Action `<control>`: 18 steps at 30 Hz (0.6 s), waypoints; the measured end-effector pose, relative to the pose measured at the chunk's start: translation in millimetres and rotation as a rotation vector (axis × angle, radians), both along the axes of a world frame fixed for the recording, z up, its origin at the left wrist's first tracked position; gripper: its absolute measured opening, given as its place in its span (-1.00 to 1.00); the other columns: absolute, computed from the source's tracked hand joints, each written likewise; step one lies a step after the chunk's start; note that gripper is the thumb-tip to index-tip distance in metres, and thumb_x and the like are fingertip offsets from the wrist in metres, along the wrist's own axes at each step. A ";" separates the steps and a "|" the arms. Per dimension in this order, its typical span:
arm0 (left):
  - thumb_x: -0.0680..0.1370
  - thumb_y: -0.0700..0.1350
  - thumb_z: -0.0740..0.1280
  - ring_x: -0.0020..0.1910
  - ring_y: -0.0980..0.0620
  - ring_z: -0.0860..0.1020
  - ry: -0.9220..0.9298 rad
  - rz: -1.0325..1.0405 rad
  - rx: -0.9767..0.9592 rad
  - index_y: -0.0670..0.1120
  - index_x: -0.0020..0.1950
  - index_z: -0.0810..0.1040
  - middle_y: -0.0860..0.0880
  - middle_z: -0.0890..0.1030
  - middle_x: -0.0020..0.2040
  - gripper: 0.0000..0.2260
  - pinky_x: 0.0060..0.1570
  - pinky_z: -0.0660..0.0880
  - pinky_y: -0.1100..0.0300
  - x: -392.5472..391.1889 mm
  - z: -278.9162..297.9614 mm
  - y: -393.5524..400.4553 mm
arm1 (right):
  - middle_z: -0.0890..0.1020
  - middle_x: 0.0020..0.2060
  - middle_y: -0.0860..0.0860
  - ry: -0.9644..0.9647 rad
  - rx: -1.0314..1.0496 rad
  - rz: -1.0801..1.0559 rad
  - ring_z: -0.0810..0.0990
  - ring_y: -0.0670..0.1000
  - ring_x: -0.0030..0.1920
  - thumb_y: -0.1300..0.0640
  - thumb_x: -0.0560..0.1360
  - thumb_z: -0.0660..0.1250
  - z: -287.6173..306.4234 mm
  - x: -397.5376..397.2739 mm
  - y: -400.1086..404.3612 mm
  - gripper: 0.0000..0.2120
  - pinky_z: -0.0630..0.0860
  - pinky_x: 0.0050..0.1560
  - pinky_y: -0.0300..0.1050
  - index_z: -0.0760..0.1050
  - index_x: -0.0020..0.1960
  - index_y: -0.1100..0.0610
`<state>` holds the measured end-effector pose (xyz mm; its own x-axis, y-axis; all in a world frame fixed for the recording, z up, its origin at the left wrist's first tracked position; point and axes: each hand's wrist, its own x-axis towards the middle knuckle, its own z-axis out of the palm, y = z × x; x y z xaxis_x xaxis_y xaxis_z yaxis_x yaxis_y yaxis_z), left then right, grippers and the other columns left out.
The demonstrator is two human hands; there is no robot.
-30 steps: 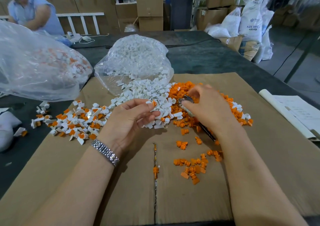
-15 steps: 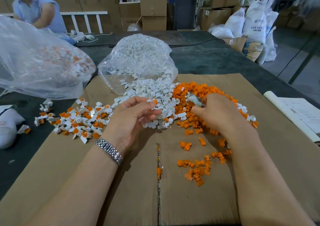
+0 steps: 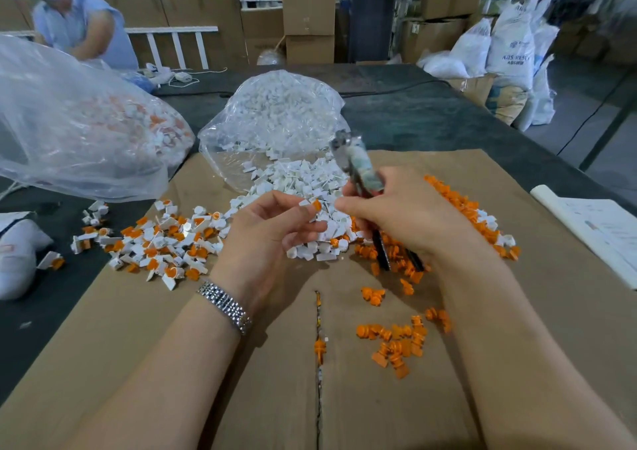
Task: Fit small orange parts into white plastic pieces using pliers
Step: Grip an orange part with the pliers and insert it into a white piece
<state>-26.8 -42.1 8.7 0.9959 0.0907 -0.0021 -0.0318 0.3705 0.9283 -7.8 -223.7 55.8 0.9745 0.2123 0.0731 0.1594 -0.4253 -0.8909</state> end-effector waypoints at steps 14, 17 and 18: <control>0.54 -0.36 0.44 -0.18 -0.17 0.72 -0.106 0.076 0.299 -0.22 -0.13 0.58 -0.32 0.68 -0.12 -0.90 -0.09 0.68 0.07 -3.5 -5.2 -3.7 | 0.66 -0.03 0.03 -0.262 -0.266 -0.097 0.62 -0.01 -0.02 0.12 0.50 0.49 -8.4 -0.9 23.5 -0.75 0.55 -0.04 -0.17 0.55 0.12 0.16; 0.53 -0.37 0.44 -0.20 -0.15 0.72 -0.097 0.072 0.285 -0.24 -0.14 0.58 -0.33 0.68 -0.12 -0.90 -0.13 0.67 0.12 -4.9 -3.9 -5.1 | 0.67 -0.05 0.01 -0.292 -0.307 -0.103 0.63 -0.01 -0.05 0.13 0.50 0.47 -9.2 -1.3 24.0 -0.77 0.57 -0.04 -0.13 0.56 0.12 0.14; 0.53 -0.37 0.44 -0.20 -0.15 0.72 -0.096 0.073 0.284 -0.23 -0.14 0.59 -0.32 0.68 -0.13 -0.90 -0.13 0.67 0.12 -5.1 -3.8 -5.3 | 0.67 -0.05 0.00 -0.298 -0.314 -0.106 0.63 -0.01 -0.04 0.12 0.50 0.47 -9.4 -1.3 24.4 -0.76 0.56 -0.05 -0.15 0.56 0.12 0.14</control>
